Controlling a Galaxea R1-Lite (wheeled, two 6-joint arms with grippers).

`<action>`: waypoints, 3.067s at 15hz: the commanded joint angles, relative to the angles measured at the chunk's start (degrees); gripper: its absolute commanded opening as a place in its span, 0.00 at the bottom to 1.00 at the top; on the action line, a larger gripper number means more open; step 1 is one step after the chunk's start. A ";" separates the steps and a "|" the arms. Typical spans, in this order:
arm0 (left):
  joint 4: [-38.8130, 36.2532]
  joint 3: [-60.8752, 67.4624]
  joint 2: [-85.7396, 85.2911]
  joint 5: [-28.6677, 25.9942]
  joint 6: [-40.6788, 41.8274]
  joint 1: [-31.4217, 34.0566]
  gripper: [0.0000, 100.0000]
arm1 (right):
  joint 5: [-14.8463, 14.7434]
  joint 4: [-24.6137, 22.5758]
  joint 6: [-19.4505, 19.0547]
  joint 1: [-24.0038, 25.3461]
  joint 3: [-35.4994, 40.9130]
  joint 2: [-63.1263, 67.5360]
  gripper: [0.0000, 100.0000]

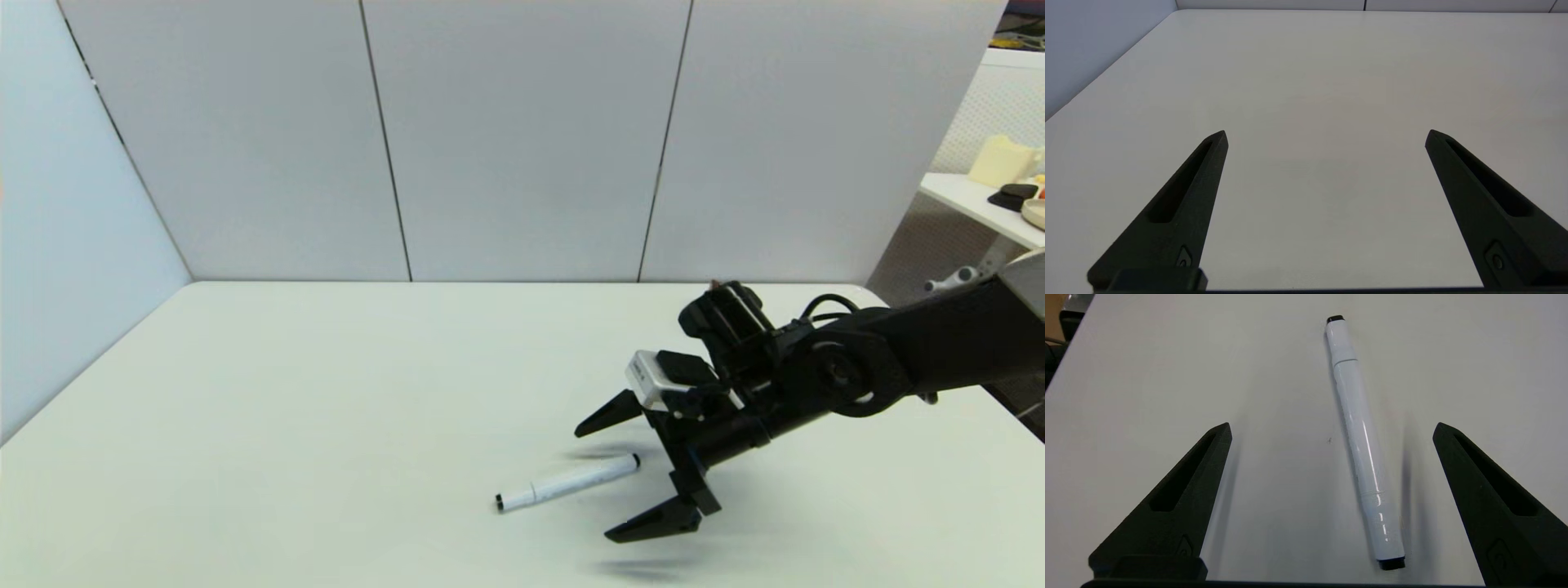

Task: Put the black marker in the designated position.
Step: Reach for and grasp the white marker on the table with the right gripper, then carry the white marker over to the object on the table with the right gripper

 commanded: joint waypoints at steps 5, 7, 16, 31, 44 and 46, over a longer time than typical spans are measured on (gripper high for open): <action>-0.02 0.00 -0.01 -0.02 0.00 0.00 1.00 | -0.54 -3.28 -0.21 0.08 -1.22 3.94 1.00; 0.07 0.00 -0.01 -0.02 0.00 0.00 1.00 | -1.50 -3.28 -0.21 0.08 -1.31 3.94 1.00; -0.02 0.00 -0.01 -0.02 0.00 0.00 1.00 | -2.29 -2.85 -0.13 0.08 -1.57 3.94 1.00; -0.02 0.00 -0.01 -0.02 0.00 0.00 1.00 | -2.38 -2.58 0.40 0.08 -1.57 4.64 0.00; -0.02 0.00 -0.01 -0.02 0.00 0.00 1.00 | -2.21 -2.41 0.49 0.00 -1.57 3.41 0.00; -0.02 0.00 -0.01 -0.02 0.00 0.00 1.00 | -2.29 -1.97 1.81 -0.71 -1.92 0.95 0.00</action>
